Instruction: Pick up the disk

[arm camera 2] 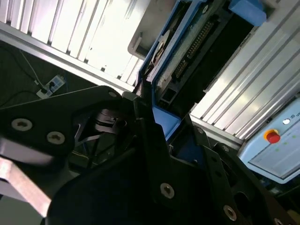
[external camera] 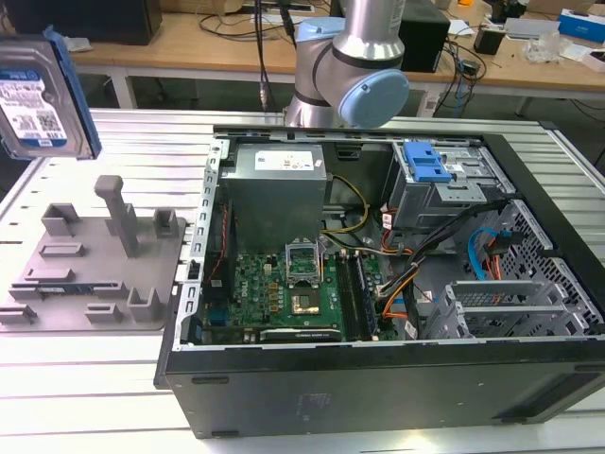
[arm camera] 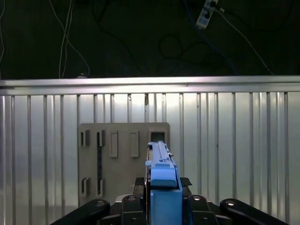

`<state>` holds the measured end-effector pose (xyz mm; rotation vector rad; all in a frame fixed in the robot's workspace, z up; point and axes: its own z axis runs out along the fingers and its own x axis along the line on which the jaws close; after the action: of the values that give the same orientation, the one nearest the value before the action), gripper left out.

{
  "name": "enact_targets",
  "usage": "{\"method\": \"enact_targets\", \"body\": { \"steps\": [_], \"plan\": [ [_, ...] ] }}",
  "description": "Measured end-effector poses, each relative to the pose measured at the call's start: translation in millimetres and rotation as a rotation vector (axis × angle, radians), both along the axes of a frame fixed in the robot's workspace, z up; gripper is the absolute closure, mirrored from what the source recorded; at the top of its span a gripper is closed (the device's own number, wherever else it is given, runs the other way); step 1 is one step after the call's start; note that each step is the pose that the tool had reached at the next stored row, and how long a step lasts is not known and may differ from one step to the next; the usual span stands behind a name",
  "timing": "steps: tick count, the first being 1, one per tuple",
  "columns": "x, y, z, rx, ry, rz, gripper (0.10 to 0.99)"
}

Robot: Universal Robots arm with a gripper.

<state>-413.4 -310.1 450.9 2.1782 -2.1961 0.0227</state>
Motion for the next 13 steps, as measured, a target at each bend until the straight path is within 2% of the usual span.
{"method": "enact_targets", "body": {
  "steps": [1,3,5,7,11,13],
  "plan": [
    [0.0,0.0,7.9,-0.001,-0.0001,0.0,0.718],
    [0.0,0.0,17.3,-0.002,0.0,0.0,0.718],
    [0.0,0.0,33.7,-0.004,-0.0001,0.0,0.718],
    [0.0,0.0,43.9,-0.005,0.0,0.0,0.718],
    [0.0,0.0,69.5,-0.01,0.0,0.0,0.718],
    [0.0,0.0,78.3,-0.011,0.0,0.0,0.718]
  ]
}}
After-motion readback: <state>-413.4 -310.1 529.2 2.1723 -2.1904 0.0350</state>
